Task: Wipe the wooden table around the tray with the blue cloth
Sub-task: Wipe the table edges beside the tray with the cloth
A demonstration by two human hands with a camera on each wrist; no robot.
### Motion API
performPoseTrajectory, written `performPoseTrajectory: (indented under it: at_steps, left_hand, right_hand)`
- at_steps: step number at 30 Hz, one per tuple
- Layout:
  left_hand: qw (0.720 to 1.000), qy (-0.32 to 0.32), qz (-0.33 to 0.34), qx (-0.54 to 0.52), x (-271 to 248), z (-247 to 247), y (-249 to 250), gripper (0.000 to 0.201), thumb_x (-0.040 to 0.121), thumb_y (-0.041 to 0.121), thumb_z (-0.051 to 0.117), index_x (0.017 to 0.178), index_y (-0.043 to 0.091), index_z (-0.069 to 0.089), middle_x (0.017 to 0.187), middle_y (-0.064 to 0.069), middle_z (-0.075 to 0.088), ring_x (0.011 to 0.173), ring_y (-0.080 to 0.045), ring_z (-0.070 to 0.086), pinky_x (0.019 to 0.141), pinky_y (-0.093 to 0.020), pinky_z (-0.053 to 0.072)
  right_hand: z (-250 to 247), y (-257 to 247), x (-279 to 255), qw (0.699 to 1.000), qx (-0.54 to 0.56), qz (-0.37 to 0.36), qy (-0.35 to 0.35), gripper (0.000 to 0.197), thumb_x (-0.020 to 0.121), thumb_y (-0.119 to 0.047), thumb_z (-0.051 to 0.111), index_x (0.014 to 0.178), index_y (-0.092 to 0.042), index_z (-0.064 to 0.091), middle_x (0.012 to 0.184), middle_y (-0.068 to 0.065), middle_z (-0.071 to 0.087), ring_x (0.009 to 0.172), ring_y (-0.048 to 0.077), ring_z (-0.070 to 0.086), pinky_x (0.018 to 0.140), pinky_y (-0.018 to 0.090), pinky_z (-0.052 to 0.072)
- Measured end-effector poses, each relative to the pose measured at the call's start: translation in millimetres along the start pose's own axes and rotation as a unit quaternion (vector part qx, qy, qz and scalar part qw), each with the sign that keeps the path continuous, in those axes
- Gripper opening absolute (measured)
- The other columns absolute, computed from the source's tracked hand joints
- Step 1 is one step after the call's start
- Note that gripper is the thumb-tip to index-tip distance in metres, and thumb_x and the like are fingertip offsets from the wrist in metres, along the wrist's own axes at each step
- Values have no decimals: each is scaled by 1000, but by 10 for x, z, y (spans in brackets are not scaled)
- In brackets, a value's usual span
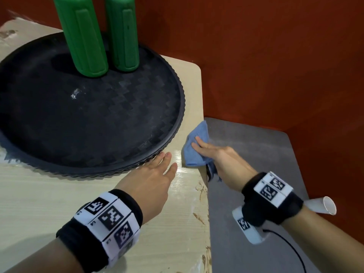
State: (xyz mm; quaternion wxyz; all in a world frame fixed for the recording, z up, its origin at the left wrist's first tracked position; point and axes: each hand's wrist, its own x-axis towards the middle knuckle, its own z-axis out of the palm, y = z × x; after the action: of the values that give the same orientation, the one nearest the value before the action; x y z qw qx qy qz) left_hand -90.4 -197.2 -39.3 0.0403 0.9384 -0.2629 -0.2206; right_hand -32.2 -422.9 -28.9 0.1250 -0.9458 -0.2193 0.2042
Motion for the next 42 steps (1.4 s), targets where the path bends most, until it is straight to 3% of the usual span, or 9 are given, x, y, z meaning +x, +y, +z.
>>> performPoseTrajectory:
  at_steps: [5,10,19,22,26,30,35,38,42]
  left_hand:
    - [1000,9,3,-14,-24,-95,-21,62,97,14,31,152,19,1,160,-4,-12,148,-15,-7,118,-34,24]
    - [1000,19,15,-15,-4,-128,-94,60,97,11,31,150,26,8,161,2,-4,148,-9,1,113,-34,32]
    - [1000,10,15,11,-7,-146,-62,61,96,10,31,150,25,8,161,1,-4,148,-11,2,109,-36,37]
    - [999,17,20,24,33,-181,-80,59,96,10,33,149,26,12,161,1,1,148,-11,9,107,-36,39]
    - [998,26,29,39,78,-210,-111,54,96,9,34,146,26,25,160,0,11,145,-13,21,104,-37,42]
    - [997,33,30,55,87,-197,-104,50,96,11,34,144,26,28,159,0,15,143,-14,27,100,-38,45]
    - [996,41,30,68,83,-203,-98,48,97,14,34,143,26,30,158,0,19,141,-14,31,99,-39,46]
    - [996,44,33,65,74,-200,-102,47,97,15,35,143,25,31,157,0,20,141,-14,31,100,-38,45]
    - [996,61,27,52,63,-182,-93,42,96,15,34,136,25,39,147,2,35,131,-14,43,95,-38,48]
  right_hand:
    - [10,-67,-73,1000,6,-11,-24,91,81,23,45,149,-34,23,150,-20,3,145,14,12,119,35,17]
    - [239,-77,-561,997,44,-42,-43,82,91,10,50,145,-44,23,154,-25,6,144,-1,5,119,25,13]
    - [80,-46,-86,999,46,-1,10,84,81,23,42,146,-31,34,153,-16,15,144,13,19,118,35,24]
    - [230,-82,-317,999,38,-16,-4,81,87,16,47,147,-35,30,154,-19,9,145,11,13,119,34,18]
    - [376,-78,-578,998,43,-33,-8,80,89,8,57,144,-43,29,152,-29,7,144,1,12,118,23,17]
    - [314,-21,-321,994,104,-18,11,77,88,14,52,142,-39,37,153,-22,18,144,4,15,120,31,18]
    - [263,-128,-294,994,104,-12,33,67,88,14,49,143,-25,40,155,-10,23,144,12,20,120,30,17]
    - [382,-171,-516,993,117,-13,28,66,91,7,53,143,-30,38,154,-15,21,144,8,19,119,29,18]
    - [384,-134,-545,993,110,-25,34,71,86,13,56,141,-30,41,153,-13,23,143,6,21,118,27,20]
